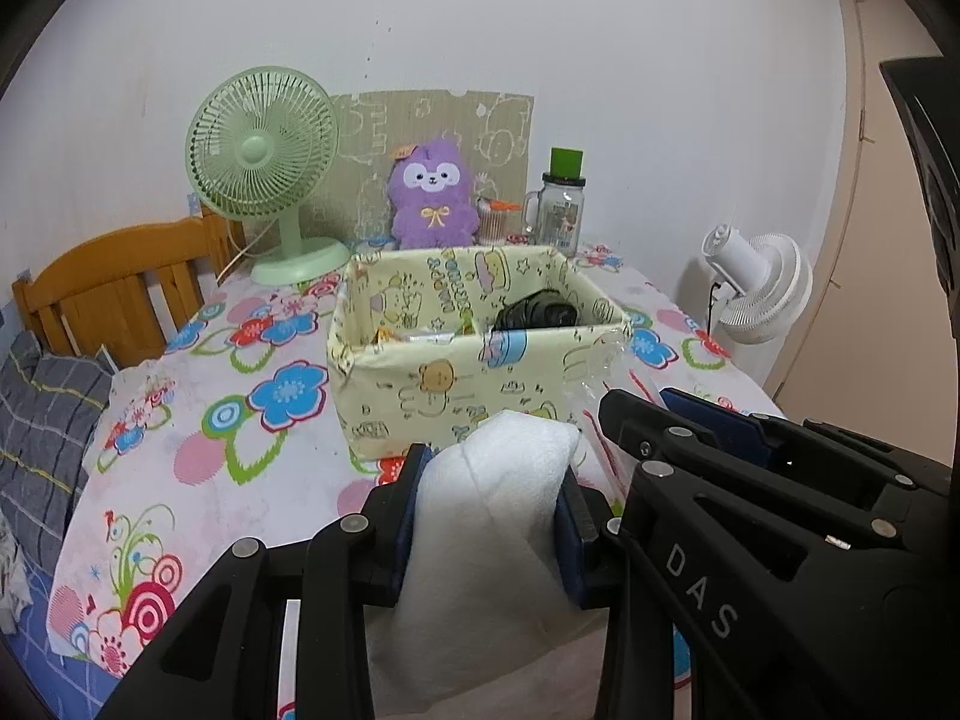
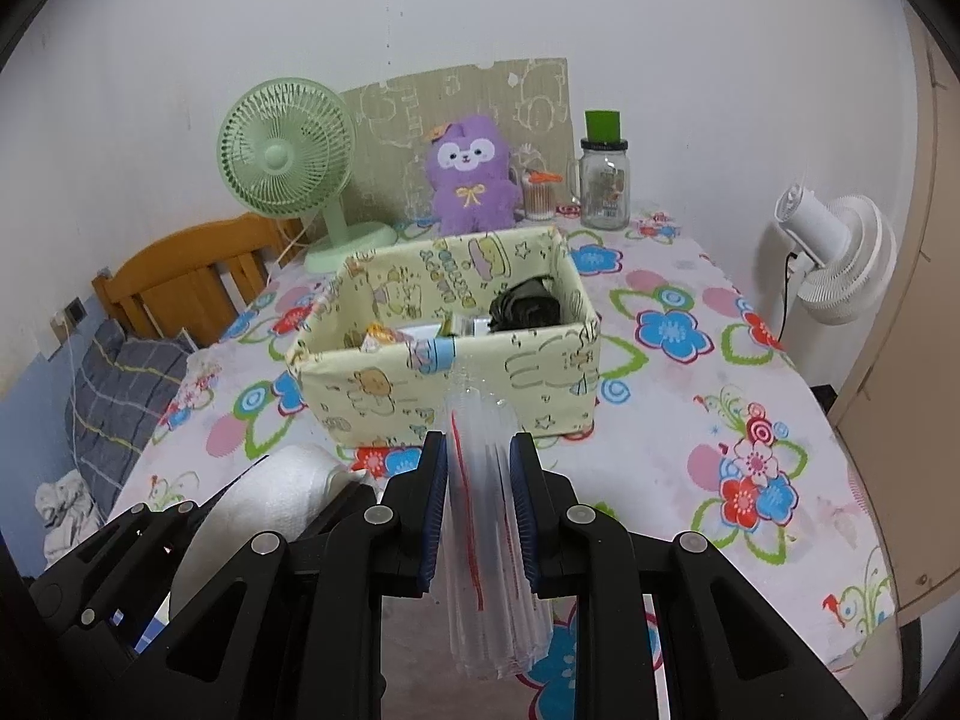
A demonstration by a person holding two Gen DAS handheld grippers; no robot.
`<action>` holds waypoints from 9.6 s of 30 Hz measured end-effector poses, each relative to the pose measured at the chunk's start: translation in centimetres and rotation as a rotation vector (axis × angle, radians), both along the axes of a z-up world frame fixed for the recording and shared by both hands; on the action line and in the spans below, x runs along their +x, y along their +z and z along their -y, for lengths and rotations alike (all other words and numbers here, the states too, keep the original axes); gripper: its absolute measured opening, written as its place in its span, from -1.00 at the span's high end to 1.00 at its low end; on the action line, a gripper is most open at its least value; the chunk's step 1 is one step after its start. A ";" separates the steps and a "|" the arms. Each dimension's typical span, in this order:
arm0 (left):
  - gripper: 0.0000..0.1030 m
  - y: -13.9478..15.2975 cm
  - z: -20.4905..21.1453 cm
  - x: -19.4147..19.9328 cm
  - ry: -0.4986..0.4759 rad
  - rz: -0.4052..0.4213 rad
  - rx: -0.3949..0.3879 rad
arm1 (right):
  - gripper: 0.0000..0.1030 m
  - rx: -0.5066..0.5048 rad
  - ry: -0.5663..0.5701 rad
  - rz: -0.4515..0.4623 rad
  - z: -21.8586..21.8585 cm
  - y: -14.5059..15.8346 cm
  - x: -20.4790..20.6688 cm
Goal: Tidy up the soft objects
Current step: 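Carry the white cloth with the left tool while the right tool carries the clear bag toward the basket, then lower the white cloth into the basket with the left tool while the right tool drops the clear bag in, then withdraw both open tools from the basket back toward the remaining items, then close the left tool on the pink paper pack, then close the right tool on the rolled white towel beside the pink pack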
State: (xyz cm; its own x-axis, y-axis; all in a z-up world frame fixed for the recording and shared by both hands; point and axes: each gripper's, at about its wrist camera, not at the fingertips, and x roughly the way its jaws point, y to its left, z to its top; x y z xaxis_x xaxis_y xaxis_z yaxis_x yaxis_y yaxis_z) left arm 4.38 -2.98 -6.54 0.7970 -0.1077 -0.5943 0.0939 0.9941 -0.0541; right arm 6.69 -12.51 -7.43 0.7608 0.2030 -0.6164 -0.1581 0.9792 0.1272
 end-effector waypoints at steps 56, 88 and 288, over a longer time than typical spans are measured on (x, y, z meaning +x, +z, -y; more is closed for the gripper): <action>0.27 4.8 -0.4 5.7 -0.019 0.060 -0.014 | 0.52 0.029 -0.015 0.076 -0.2 5.3 5.1; 0.26 6.2 -1.0 12.3 -0.010 0.121 -0.021 | 0.52 0.035 -0.017 0.138 -0.6 7.1 12.3; 0.22 -9.4 -3.3 7.2 0.035 -0.193 0.066 | -0.94 -0.036 -0.073 -0.260 -2.6 -10.1 8.6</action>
